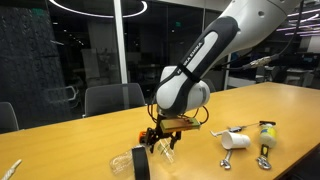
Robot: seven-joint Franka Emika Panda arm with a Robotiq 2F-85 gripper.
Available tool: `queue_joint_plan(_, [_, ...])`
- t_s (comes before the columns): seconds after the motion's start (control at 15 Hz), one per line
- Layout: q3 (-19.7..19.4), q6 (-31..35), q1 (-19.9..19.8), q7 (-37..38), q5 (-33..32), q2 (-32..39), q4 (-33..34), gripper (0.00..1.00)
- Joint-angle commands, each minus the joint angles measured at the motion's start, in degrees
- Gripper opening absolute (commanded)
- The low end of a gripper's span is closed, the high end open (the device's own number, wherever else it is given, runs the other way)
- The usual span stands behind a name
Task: Put the clear cup upright
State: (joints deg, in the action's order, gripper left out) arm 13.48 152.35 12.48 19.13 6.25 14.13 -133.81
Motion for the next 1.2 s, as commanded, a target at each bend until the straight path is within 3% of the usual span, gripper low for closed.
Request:
queue_joint_plan(0.0, [-4.40, 1.44, 2.07, 1.05, -6.51, 2.78, 0.67, 1.00])
queue_joint_plan(0.4, [-10.94, 1.34, 4.41, 3.19, -17.56, 6.03, 2.13, 1.00])
queue_joint_plan(0.47, [-11.47, 1.51, 4.67, 3.30, -18.58, 6.29, 2.31, 0.75])
queue_joint_plan(0.53, [-12.17, 1.64, 5.15, 4.04, -19.67, 6.49, 2.47, 0.73])
queue_joint_plan(0.87, [-15.69, 1.05, 6.90, 8.27, -24.04, 5.62, 3.02, 0.35])
queue_joint_plan(1.13, [-23.18, 0.94, 9.86, 21.56, -33.35, 3.09, 2.80, 0.29])
